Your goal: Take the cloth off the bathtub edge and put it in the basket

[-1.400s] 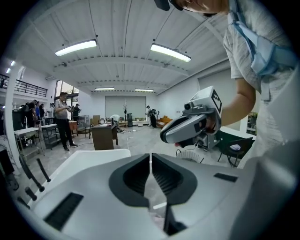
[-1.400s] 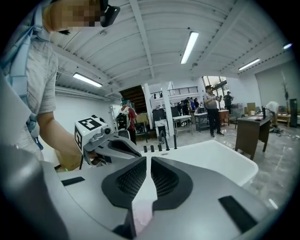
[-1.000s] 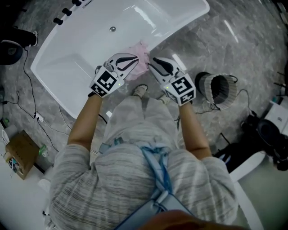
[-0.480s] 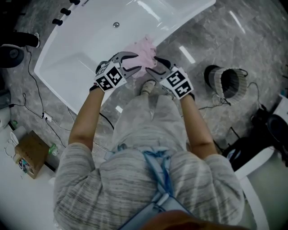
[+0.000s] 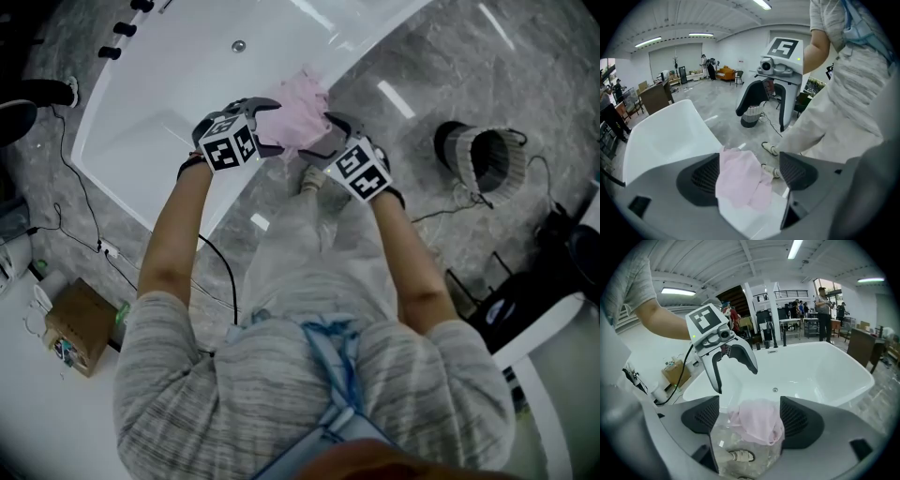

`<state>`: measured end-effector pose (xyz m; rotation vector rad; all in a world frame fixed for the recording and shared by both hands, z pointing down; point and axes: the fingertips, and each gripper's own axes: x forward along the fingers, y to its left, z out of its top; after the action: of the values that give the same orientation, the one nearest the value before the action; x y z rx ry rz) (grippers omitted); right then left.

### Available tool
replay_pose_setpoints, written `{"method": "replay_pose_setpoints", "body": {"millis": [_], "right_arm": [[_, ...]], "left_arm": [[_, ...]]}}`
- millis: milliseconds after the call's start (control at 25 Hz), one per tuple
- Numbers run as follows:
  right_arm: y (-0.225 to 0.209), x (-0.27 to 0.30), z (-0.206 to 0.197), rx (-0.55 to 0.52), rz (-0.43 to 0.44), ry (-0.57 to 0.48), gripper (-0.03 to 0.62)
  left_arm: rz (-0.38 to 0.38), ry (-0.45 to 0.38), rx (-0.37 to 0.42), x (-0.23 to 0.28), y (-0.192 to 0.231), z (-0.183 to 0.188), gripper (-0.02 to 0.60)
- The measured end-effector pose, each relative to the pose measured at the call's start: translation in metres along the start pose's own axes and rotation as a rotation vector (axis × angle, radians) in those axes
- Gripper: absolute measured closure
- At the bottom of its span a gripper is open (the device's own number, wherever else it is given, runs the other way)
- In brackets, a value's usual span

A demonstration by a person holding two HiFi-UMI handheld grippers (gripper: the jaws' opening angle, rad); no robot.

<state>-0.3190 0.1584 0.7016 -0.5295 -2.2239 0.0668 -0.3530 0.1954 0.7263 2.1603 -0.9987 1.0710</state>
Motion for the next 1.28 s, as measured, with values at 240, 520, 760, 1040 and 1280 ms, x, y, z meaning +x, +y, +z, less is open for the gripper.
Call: {"method": "replay_pose_setpoints", "body": {"millis": [240, 520, 760, 1040, 1280], "right_arm": [[-0.005, 0.032, -0.031, 0.012, -0.008, 0.083, 0.123], [-0.014, 0.073, -0.072, 0.056, -0.015, 0.183, 0.121], [-0.021, 0.103, -0.105, 0.070, -0.036, 0.252, 0.121], [-0.030, 0.140, -0.136, 0.053, -0.063, 0.326, 0.121], [-0.035, 0.160, -0.150, 0.038, -0.074, 0.392, 0.121]], "left_arm": [[-0.101, 0.136, 0.056, 0.027, -0.008, -0.037, 0.078], [-0.176, 0.272, 0.137, 0.051, 0.002, -0.089, 0.074], [-0.177, 0.347, 0.210, 0.078, 0.019, -0.126, 0.074], [-0.139, 0.431, 0.320, 0.114, 0.039, -0.160, 0.074], [-0.142, 0.443, 0.318, 0.138, 0.049, -0.171, 0.074]]}}
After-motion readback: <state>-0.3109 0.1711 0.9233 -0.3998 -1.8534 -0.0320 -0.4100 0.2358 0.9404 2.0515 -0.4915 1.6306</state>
